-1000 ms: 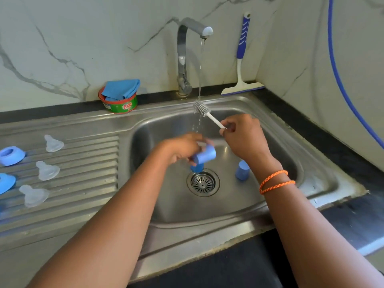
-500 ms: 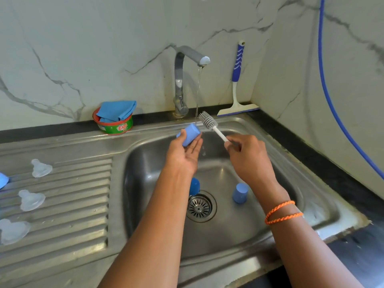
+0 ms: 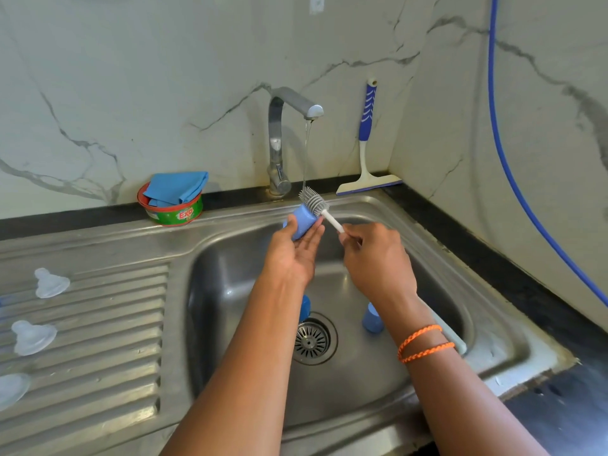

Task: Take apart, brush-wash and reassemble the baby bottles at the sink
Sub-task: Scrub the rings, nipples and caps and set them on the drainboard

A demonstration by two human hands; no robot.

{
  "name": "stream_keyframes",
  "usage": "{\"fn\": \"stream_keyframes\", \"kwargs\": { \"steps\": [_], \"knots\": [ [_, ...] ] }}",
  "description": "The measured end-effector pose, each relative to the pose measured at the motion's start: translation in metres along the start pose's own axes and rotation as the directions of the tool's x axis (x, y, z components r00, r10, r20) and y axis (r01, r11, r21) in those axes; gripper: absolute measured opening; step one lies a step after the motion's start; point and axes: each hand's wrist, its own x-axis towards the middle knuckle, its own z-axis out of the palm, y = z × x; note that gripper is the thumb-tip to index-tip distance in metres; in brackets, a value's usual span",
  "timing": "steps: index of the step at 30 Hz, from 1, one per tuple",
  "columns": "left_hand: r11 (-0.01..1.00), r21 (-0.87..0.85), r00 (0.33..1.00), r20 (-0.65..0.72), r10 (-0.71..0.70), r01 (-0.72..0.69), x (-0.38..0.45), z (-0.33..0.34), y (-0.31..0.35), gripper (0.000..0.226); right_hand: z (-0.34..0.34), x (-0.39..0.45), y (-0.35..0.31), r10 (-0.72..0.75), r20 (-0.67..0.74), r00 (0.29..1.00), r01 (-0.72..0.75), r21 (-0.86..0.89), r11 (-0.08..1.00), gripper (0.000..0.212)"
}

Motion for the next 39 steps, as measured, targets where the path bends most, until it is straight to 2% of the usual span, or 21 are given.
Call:
{"fn": "stream_keyframes", "kwargs": {
  "steps": [5,10,13,18,23,27,32,36,39],
  "knots": [
    [0.994,-0.085,0.997,-0.049,0.059,-0.063,0.005,0.0,0.006,0.041,-0.004,-0.005,0.007,-0.001,0.046,0.999,0.001,-0.001,1.0,0.018],
    [1.0,-0.003,0.999,-0.021,0.029,-0.029,0.003,0.0,0.003,0.037,-0.001,-0.009,-0.002,-0.01,0.023,1.0,0.01,0.007,1.0,0.019],
    [0.999,0.031,0.999,0.003,0.033,-0.033,0.002,-0.001,0.002,0.042,0.002,-0.002,-0.001,0.021,0.007,1.0,-0.021,0.008,1.0,0.019],
    [0.994,-0.067,0.996,-0.046,0.082,-0.085,0.009,-0.003,0.011,0.047,-0.001,-0.01,0.0,0.013,0.036,0.999,-0.013,-0.003,1.0,0.019],
    [0.999,0.022,0.999,-0.001,0.048,-0.048,0.004,-0.002,0.006,0.035,0.001,-0.012,-0.01,-0.016,0.001,1.0,0.016,0.0,1.0,0.016],
    [0.996,0.065,0.998,0.027,0.059,-0.061,0.003,-0.001,0.002,0.04,0.004,-0.002,0.001,0.023,-0.013,1.0,-0.023,0.035,0.999,0.021],
    [0.998,-0.019,0.998,-0.026,0.063,-0.064,0.007,-0.002,0.007,0.044,0.006,-0.009,0.007,0.016,0.021,1.0,-0.017,0.052,0.999,0.019],
    [0.998,0.063,0.999,0.014,0.031,-0.031,0.001,-0.002,0.001,0.037,0.003,-0.009,0.0,-0.01,-0.017,1.0,0.011,0.074,0.997,0.018],
    [0.995,0.09,0.999,0.033,0.029,-0.031,0.0,0.0,-0.002,0.042,0.0,-0.001,0.007,0.027,-0.026,0.999,-0.026,0.073,0.997,0.019]
  ]
}}
